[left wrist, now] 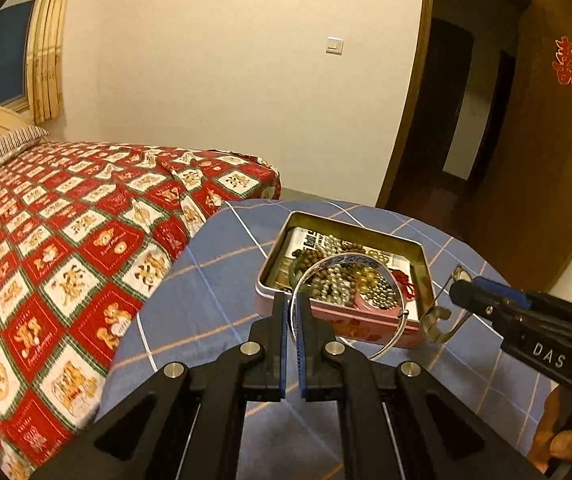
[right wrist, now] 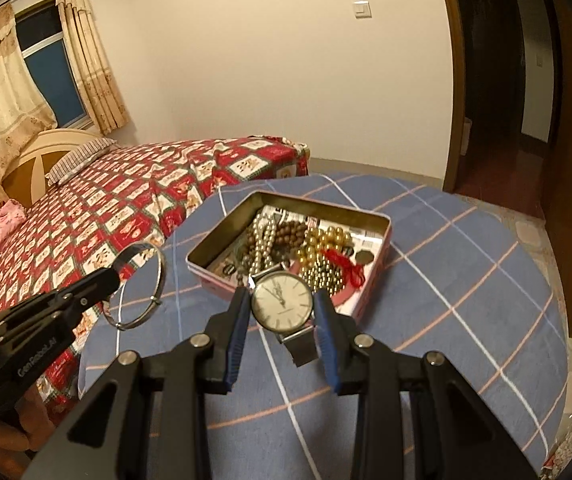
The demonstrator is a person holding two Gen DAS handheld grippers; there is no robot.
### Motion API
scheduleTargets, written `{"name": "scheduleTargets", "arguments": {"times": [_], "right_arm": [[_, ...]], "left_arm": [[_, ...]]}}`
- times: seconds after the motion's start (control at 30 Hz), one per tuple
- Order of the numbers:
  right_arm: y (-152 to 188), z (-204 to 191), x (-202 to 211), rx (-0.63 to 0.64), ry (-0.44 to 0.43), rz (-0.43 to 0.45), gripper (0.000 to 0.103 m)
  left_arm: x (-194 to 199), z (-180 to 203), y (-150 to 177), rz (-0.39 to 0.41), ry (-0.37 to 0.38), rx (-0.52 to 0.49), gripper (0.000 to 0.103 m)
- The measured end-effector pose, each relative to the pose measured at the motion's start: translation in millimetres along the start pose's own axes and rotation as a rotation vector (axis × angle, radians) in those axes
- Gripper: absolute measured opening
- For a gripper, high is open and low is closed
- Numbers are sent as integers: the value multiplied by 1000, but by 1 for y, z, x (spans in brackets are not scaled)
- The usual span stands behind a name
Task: Organize jewelry
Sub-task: 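Carry the bangle in the left tool and watch in the right tool over the tin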
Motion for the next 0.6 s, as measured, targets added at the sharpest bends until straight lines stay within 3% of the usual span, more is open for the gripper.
{"name": "scheduleTargets", "arguments": {"times": [0.6], "right_arm": [[-53,25,-38,2,58,30,36]], "left_arm": [[-45,7,-29,-13,12,-24,2]]}}
Point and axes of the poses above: each gripper's, at about its wrist camera, not at the fingertips, and x roughly against the way its jaws point, z to its right, y to its underside, the point moved 9 cm from there along -x, roughly the way its jaws point, and after that the axes turned 2 degrees about -y, right-handed, at the moved point
